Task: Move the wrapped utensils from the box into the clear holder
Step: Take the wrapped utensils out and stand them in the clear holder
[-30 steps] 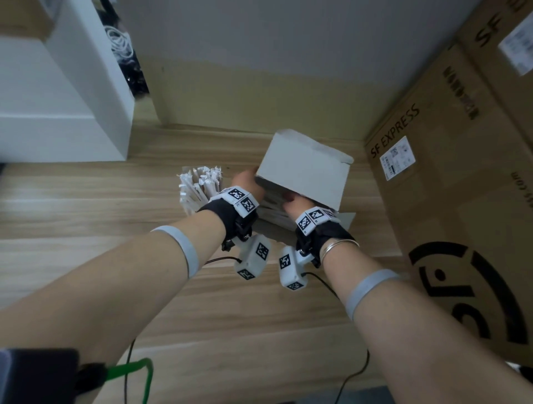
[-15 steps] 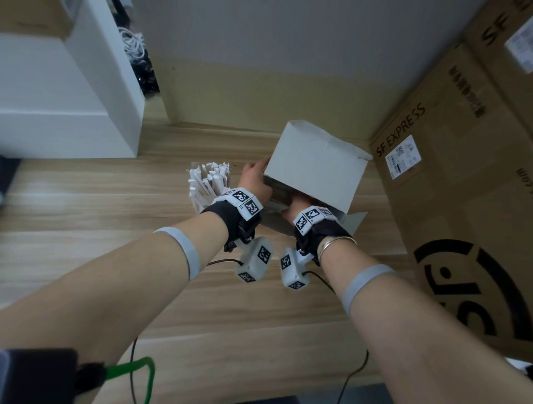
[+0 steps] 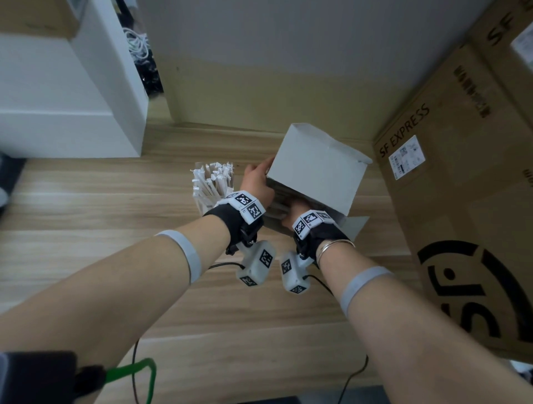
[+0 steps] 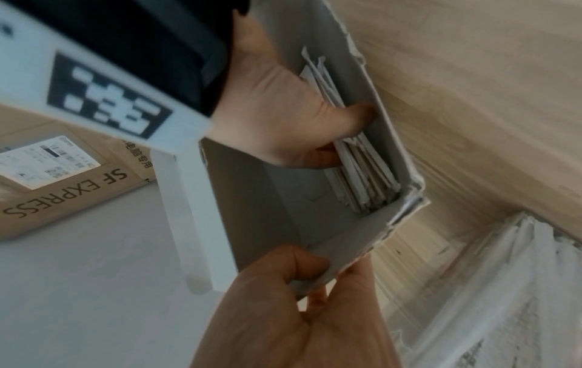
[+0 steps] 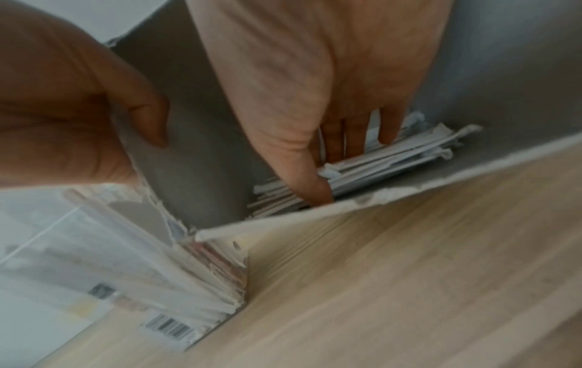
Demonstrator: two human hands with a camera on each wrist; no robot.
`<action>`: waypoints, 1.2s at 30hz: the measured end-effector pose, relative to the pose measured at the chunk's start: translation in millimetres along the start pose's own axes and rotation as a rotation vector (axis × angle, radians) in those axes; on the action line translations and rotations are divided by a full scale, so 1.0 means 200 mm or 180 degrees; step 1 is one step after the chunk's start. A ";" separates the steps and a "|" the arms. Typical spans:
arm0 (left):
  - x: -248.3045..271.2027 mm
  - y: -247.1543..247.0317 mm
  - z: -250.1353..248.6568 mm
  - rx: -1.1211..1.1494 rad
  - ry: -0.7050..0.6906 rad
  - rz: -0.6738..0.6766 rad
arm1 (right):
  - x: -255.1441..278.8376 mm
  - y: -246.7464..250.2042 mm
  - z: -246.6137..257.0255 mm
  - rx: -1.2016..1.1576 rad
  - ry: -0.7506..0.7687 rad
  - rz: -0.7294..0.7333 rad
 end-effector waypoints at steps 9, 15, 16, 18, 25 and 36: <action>0.00 -0.01 0.00 0.0018 0.0046 0.0078 | -0.01 0.00 -0.01 0.0138 -0.0086 0.0048; 0.00 -0.01 0.00 -0.0040 0.0059 0.0074 | -0.01 -0.03 -0.01 0.0284 -0.0118 0.0095; -0.01 -0.01 0.00 -0.0044 0.0068 0.0078 | -0.01 -0.03 0.00 0.0290 -0.0113 0.0103; -0.02 -0.01 0.01 -0.0063 0.0092 0.0077 | 0.00 -0.04 0.00 0.0331 -0.0181 0.0117; -0.04 -0.03 0.02 -0.0192 0.0202 0.0192 | -0.11 -0.07 0.01 0.0515 -0.0173 -0.0152; -0.07 -0.04 0.05 -0.0581 0.0453 0.0356 | 0.05 0.10 0.06 -0.1086 0.0306 -0.0431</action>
Point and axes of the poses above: each hand's wrist, its own x-axis away from the middle knuckle, its own y-axis out of the back of the hand, z = x × y, the point moved 1 cm from there along -x, towards the middle knuckle, and after that the axes turned 15 degrees about -y, right-handed, at the moved point
